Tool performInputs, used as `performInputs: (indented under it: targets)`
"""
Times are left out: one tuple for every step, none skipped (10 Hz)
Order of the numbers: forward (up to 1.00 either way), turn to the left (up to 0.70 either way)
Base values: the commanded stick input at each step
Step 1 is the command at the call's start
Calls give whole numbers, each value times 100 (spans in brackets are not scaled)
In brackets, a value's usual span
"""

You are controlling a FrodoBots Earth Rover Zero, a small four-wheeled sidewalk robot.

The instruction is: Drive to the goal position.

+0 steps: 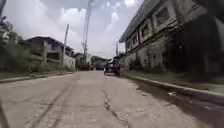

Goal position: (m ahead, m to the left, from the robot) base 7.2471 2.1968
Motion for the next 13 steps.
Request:
performInputs:
  targets:
    - [100, 0]
    - [100, 0]
    - [100, 0]
    - [100, 0]
    - [100, 0]
    - [100, 0]
    - [100, 0]
    - [100, 0]
    - [100, 0]
    - [100, 0]
    - [100, 0]
    - [100, 0]
    - [100, 0]
